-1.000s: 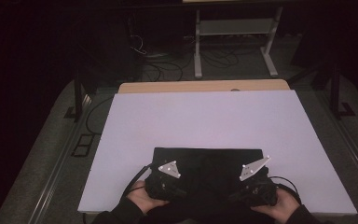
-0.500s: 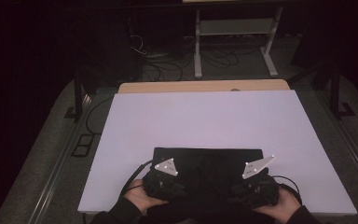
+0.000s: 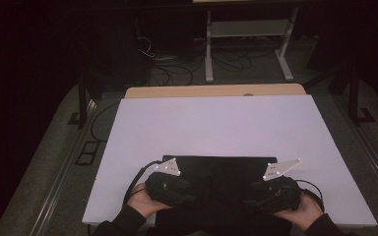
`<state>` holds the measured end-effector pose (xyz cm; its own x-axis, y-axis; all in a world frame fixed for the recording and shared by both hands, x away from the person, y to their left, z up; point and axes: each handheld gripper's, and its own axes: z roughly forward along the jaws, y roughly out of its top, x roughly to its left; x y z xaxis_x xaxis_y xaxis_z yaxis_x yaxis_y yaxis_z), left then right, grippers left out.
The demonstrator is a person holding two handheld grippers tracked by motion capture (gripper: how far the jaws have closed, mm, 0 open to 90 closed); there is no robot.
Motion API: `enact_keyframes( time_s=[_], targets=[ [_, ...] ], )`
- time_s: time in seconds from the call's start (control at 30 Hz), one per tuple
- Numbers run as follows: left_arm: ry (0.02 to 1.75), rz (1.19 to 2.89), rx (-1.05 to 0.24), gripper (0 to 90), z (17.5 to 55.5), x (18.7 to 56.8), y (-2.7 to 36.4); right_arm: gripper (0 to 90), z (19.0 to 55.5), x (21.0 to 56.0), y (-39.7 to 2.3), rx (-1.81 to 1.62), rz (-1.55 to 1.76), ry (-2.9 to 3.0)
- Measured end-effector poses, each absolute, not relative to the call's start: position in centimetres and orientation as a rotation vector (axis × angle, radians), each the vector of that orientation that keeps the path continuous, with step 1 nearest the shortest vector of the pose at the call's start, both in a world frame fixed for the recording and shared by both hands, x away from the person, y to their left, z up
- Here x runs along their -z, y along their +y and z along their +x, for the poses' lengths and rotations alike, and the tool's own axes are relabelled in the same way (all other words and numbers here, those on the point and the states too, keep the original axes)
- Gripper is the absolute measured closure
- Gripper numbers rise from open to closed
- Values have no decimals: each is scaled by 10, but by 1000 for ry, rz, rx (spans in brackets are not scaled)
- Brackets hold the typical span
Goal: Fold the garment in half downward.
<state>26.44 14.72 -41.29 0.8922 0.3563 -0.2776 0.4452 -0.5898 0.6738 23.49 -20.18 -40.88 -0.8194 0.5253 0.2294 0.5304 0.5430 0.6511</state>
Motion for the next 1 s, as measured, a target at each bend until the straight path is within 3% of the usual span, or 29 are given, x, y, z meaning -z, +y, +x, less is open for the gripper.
enact_keyframes(
  time_s=[0.33,0.47,0.63,1.0],
  targets=[
    [548,2195,177,149,270,412,150,118,242,401,-217,1248,-1061,-2791],
    [549,2180,166,109,271,413,152,5,243,397,-221,1284,-1085,-2788],
    [557,2177,136,0,273,413,153,0,245,395,-226,1328,-1093,-2763],
    [592,2129,92,0,280,413,160,0,258,394,-240,1349,-1128,-2755]
  ],
)
